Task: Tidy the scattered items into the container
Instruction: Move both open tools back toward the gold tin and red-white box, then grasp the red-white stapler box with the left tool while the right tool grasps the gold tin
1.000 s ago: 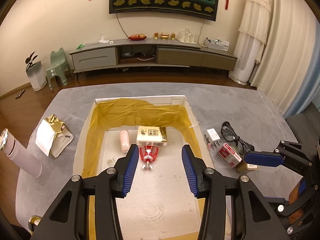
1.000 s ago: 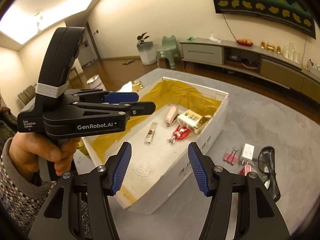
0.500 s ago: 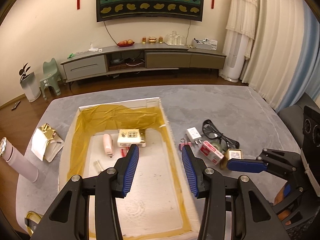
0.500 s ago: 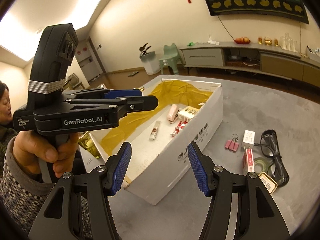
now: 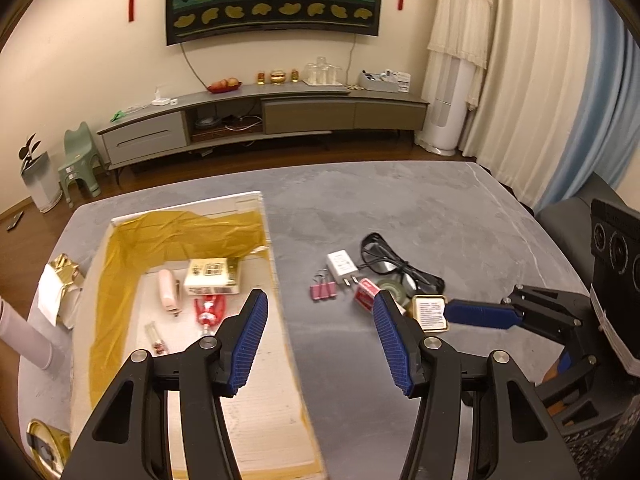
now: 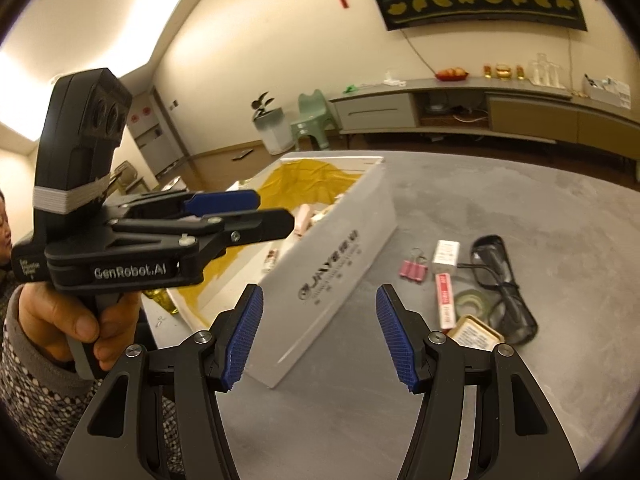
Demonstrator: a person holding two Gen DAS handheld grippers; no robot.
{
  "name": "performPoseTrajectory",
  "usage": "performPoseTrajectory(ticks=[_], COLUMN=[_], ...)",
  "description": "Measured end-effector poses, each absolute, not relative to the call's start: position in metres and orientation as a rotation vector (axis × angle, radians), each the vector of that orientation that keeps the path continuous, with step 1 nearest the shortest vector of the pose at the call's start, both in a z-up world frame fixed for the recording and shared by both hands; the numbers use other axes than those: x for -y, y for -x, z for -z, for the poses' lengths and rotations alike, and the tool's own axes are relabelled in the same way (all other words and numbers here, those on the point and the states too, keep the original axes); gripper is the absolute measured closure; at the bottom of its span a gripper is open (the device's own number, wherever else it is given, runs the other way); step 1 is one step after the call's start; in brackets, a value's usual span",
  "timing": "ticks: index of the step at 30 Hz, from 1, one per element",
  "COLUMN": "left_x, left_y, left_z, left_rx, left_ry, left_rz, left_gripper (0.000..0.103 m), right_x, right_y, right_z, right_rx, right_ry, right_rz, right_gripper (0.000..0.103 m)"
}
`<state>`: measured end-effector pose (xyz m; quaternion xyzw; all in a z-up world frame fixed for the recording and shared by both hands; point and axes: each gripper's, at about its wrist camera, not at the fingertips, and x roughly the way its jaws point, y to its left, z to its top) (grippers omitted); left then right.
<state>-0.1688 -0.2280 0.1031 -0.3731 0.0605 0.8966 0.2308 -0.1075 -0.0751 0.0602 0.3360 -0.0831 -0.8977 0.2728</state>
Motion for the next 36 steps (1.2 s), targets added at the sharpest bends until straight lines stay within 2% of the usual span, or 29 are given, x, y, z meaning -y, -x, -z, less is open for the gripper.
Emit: performPoseTrajectory(ticks=[3, 6, 9, 19, 22, 30, 36], left_x=[0.218, 0.214, 0.212, 0.179, 0.169, 0.149, 0.126], left_y=[0.169, 0.170, 0.172, 0.181, 0.187, 0.223, 0.242], left_z=[-0.100, -0.098, -0.097, -0.072, -0.064, -0.022, 0.013], left_rx=[-0.173, -0.179, -0.175, -0.186, -0.144, 0.103, 0.059], left_ry=[1.035, 1.031, 1.029, 1.087, 1.101, 1.287, 1.380], left_rz=[-2.456, -2.482, -2.511, -2.443, -2.438, -2.366, -2.382], left_gripper=[0.046, 0.035, 0.030, 0.029, 0.029, 0.029, 0.029], right_x=[0.064, 0.050, 0.031, 0.000, 0.005, 0.016, 0.015], right_y=[0.106, 0.110, 0.117, 0.133, 0.135, 0.146, 0.151], right_z=[-0.060, -0.056, -0.049, -0.022, -0.013, 0.019, 0.033], right_rx=[0.242, 0.260, 0.295, 0.362, 0.324, 0.150, 0.051], right_ry=[-0.914, -0.948, -0.999, -1.147, -1.171, -1.287, -1.296], right_rz=[2.444, 2.505, 2.571, 2.623, 2.621, 2.609, 2.568], right_gripper=[0.041, 0.041, 0.041, 0.041, 0.041, 0.041, 0.040])
